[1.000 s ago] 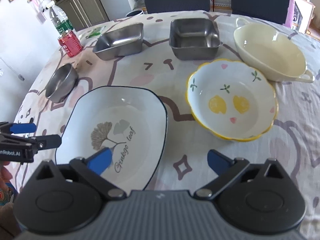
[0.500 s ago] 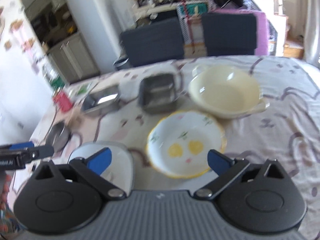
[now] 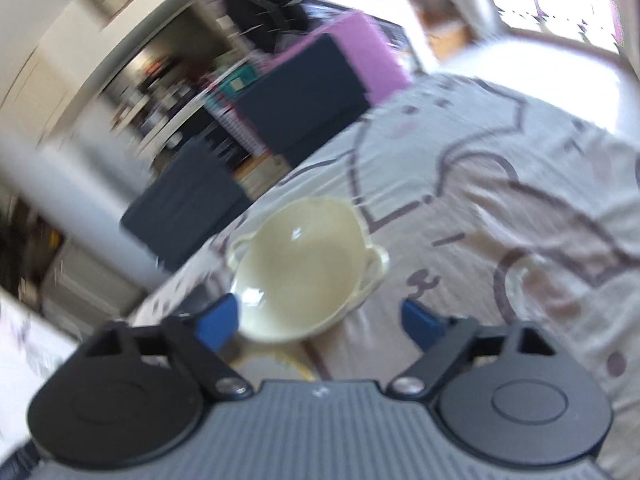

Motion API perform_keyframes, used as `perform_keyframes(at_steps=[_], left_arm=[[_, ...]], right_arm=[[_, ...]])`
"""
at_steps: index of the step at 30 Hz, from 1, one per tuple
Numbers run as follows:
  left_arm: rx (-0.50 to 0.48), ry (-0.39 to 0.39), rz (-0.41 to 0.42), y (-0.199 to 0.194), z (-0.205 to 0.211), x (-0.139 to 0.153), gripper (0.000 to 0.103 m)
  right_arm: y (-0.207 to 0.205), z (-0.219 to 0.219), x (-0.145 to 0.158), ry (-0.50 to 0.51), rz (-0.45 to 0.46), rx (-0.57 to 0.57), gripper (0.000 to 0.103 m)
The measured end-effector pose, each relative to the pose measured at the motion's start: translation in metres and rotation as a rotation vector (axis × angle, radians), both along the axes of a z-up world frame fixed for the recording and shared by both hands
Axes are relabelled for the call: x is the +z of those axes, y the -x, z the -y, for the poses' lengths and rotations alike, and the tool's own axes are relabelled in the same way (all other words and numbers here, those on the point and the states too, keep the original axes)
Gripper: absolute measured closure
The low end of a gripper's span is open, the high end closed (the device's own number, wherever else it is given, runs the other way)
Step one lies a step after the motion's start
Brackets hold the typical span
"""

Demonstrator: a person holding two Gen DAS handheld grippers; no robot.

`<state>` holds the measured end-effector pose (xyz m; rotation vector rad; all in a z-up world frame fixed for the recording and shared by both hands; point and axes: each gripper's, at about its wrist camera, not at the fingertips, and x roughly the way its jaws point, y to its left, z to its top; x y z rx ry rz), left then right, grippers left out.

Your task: Organize plates and bowls

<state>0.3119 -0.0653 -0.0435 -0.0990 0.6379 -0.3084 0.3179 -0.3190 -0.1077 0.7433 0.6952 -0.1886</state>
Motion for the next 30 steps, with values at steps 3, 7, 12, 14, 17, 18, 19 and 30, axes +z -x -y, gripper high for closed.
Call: perform_keyframes(at_steps=[3, 7, 12, 14, 17, 18, 19, 30], left_arm=[[-0.016, -0.001, -0.009, -0.022, 0.012, -0.006, 0.000], [-0.065, -0.015, -0.016, -0.043, 0.027, -0.011, 0.001], [-0.114, -0.020, -0.056, -0.062, 0.041, -0.021, 0.023], [-0.125, -0.001, -0.070, -0.064, 0.046, -0.026, 0.028], [-0.139, 0.004, -0.089, -0.066, 0.055, -0.032, 0.034], [-0.144, 0.005, -0.093, -0.066, 0.058, -0.033, 0.036], [-0.152, 0.007, -0.095, -0.065, 0.061, -0.034, 0.036], [-0.247, 0.015, -0.129, -0.057, 0.104, -0.044, 0.047]], right_arm=[[-0.013, 0.017, -0.020, -0.063, -0.020, -0.042, 0.035], [-0.034, 0.021, -0.050, -0.121, -0.085, -0.075, 0.054], [-0.058, 0.017, -0.073, -0.126, -0.098, -0.104, 0.076], [-0.063, 0.022, -0.076, -0.116, -0.107, -0.097, 0.080], [-0.062, 0.026, -0.075, -0.104, -0.103, -0.070, 0.082], [-0.058, 0.026, -0.070, -0.082, -0.101, -0.065, 0.089], [-0.056, 0.028, -0.066, -0.052, -0.104, -0.061, 0.090], [-0.003, 0.077, -0.054, -0.008, -0.154, -0.075, 0.094]])
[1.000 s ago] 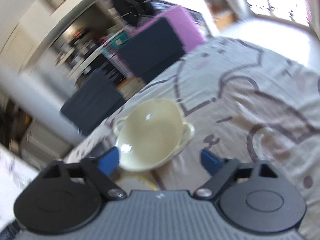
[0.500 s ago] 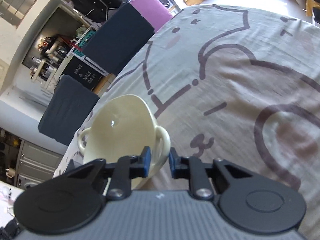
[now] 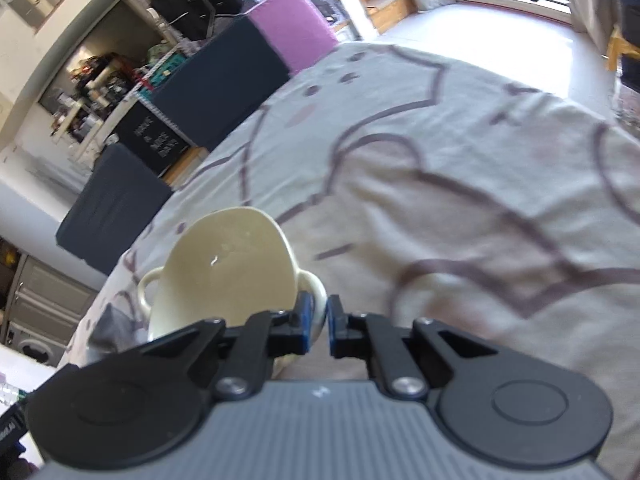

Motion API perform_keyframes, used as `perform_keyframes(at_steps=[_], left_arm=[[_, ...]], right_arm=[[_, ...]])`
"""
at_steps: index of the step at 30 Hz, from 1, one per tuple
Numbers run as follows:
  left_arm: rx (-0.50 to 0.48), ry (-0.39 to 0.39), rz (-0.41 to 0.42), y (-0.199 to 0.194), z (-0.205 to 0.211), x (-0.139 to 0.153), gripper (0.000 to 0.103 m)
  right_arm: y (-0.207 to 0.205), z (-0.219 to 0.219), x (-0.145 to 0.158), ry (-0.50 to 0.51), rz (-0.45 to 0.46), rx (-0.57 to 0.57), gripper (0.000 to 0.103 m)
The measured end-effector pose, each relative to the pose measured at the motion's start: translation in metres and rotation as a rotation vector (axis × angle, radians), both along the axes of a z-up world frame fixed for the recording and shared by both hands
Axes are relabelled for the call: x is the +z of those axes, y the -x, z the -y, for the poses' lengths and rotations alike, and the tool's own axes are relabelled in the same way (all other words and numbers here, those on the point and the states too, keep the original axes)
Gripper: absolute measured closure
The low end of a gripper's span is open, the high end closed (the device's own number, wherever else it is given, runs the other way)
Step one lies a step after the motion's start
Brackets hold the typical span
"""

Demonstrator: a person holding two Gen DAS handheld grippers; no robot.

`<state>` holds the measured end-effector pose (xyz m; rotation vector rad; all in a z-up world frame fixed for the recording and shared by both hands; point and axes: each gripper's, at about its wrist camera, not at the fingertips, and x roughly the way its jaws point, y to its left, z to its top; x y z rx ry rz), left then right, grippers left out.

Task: Organize plates and bowls
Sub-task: 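Close both grippers on the cream bowl rim and lift it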

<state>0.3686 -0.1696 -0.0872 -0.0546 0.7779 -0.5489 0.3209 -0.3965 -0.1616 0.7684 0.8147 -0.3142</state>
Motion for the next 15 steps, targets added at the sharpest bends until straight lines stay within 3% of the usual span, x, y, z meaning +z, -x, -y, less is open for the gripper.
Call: perform_keyframes(at_steps=[6, 11, 14, 15], left_arm=[[-0.090, 0.022, -0.039, 0.004, 0.036, -0.006, 0.053], [-0.164, 0.078, -0.129, -0.003, 0.068, -0.019, 0.061], [-0.202, 0.068, -0.178, -0.012, 0.089, -0.028, 0.061], [-0.208, 0.051, -0.183, -0.015, 0.095, -0.030, 0.061]], right_arm=[[0.054, 0.044, 0.005, 0.029, -0.031, -0.060, 0.095], [0.089, 0.074, 0.003, 0.013, -0.013, -0.092, 0.093], [0.100, 0.082, 0.009, 0.008, 0.043, -0.064, 0.076], [0.101, 0.083, 0.010, 0.031, 0.041, -0.055, 0.060]])
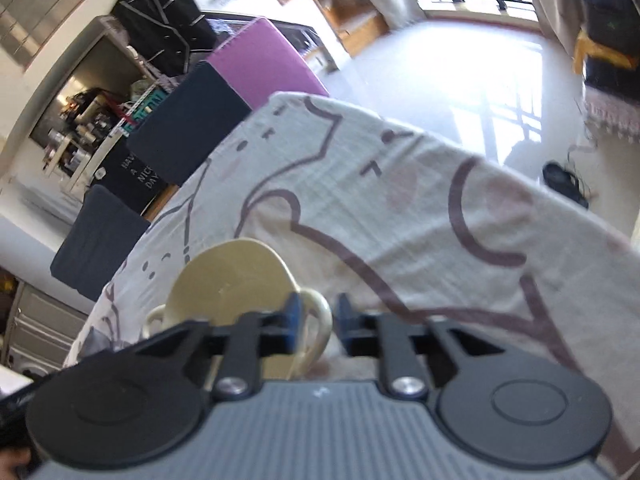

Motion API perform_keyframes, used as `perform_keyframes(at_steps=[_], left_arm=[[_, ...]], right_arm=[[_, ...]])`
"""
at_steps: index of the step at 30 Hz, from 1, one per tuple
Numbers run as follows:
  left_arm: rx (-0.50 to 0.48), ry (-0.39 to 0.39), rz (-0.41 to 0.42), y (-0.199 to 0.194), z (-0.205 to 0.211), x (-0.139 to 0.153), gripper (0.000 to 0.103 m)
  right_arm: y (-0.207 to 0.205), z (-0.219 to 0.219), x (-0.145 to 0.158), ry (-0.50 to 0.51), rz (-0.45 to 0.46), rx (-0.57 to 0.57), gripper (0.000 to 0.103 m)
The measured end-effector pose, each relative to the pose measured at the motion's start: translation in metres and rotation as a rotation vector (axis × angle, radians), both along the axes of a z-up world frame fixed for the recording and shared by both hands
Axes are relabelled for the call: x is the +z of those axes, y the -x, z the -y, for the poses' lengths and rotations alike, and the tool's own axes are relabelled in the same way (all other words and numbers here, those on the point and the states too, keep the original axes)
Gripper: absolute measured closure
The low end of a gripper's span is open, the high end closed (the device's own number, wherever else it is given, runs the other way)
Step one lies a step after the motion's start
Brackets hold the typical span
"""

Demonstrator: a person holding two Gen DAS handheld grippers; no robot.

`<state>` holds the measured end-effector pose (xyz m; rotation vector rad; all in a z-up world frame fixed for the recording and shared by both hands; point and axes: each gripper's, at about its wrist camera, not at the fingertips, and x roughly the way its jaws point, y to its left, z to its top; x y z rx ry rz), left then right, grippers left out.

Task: Organize plates and bowls
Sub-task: 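Close both grippers on the cream bowl rim and lift it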

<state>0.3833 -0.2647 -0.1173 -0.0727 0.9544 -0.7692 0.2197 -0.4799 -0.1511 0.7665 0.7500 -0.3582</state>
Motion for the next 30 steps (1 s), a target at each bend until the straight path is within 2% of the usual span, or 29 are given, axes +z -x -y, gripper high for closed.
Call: perform_keyframes(at_steps=[1, 4, 8, 10, 11, 13, 21, 25, 27, 30], left_arm=[[-0.005, -0.019, 0.000, -0.003, 0.005, -0.002, 0.061], [-0.010, -0.071, -0.004, -0.014, 0.016, -0.007, 0.062], [-0.019, -0.119, -0.019, -0.029, 0.021, -0.014, 0.065], [-0.029, -0.133, -0.029, -0.036, 0.024, -0.016, 0.075], [-0.034, -0.139, -0.032, -0.039, 0.025, -0.016, 0.081], [-0.053, -0.147, -0.040, -0.045, 0.029, -0.017, 0.087], [-0.116, -0.187, -0.071, -0.057, 0.044, -0.027, 0.092], [-0.120, -0.181, -0.098, -0.062, 0.042, -0.027, 0.088], [-0.116, -0.199, -0.104, -0.064, 0.040, -0.027, 0.076], [-0.106, -0.206, -0.097, -0.066, 0.034, -0.024, 0.065]], right_arm=[[-0.001, -0.002, 0.001, 0.031, -0.010, 0.017, 0.051], [-0.009, -0.005, -0.001, 0.054, -0.058, 0.048, 0.050], [-0.030, -0.009, -0.009, 0.030, -0.070, 0.102, 0.051], [-0.036, -0.011, -0.013, 0.020, -0.087, 0.109, 0.066], [-0.039, -0.012, -0.014, 0.018, -0.094, 0.113, 0.068], [-0.044, -0.012, -0.018, 0.020, -0.114, 0.114, 0.073], [-0.048, -0.008, -0.023, 0.003, -0.121, 0.126, 0.075], [-0.049, -0.005, -0.025, -0.024, -0.121, 0.132, 0.075], [-0.048, -0.004, -0.026, -0.030, -0.119, 0.136, 0.075], [-0.045, -0.001, -0.027, -0.058, -0.111, 0.138, 0.075]])
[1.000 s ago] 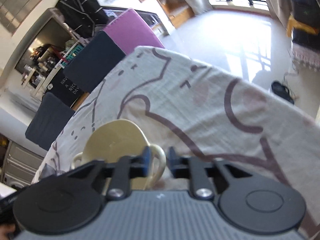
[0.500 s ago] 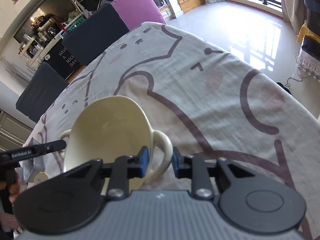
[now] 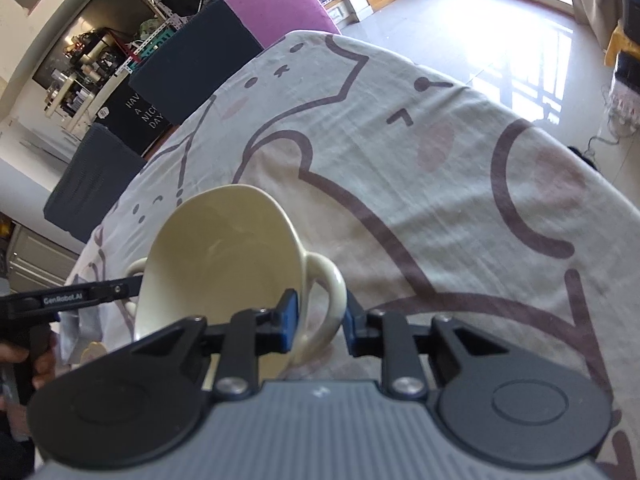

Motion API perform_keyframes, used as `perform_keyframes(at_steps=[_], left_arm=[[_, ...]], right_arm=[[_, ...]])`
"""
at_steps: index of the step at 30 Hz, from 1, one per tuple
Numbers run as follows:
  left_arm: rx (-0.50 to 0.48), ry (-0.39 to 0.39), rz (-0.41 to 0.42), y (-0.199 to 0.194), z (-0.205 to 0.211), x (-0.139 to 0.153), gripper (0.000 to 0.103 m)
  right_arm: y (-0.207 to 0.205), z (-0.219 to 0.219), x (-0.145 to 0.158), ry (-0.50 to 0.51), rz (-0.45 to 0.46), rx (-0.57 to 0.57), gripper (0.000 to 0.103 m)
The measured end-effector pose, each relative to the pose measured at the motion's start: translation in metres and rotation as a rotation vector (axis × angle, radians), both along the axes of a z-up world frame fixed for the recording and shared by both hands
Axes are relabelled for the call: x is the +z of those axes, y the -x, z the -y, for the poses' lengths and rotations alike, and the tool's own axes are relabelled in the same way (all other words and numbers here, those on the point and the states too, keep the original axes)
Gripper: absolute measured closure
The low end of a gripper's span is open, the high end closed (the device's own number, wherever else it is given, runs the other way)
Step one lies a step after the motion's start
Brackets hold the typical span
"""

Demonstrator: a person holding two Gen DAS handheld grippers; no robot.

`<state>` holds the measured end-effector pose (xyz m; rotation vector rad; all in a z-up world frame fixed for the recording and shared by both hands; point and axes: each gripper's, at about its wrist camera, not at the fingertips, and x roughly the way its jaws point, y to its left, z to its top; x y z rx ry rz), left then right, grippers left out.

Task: Organize plates and bowls
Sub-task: 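Close both grippers on the cream bowl rim and lift it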

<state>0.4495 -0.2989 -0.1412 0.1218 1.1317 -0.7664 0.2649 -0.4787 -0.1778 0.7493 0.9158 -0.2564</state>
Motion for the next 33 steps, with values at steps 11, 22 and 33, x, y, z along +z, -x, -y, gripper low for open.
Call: perform_keyframes(at_steps=[11, 22, 33], left_arm=[[-0.023, 0.064, -0.027, 0.005, 0.003, 0.017, 0.061], [-0.018, 0.008, -0.060, 0.005, 0.020, -0.017, 0.077], [-0.002, 0.019, -0.056, 0.006, 0.019, -0.015, 0.077]], right_arm=[[-0.007, -0.007, 0.003, 0.034, -0.045, -0.014, 0.075], [-0.013, -0.010, -0.001, 0.062, -0.048, 0.007, 0.074], [-0.018, -0.010, -0.005, 0.056, -0.059, 0.012, 0.073]])
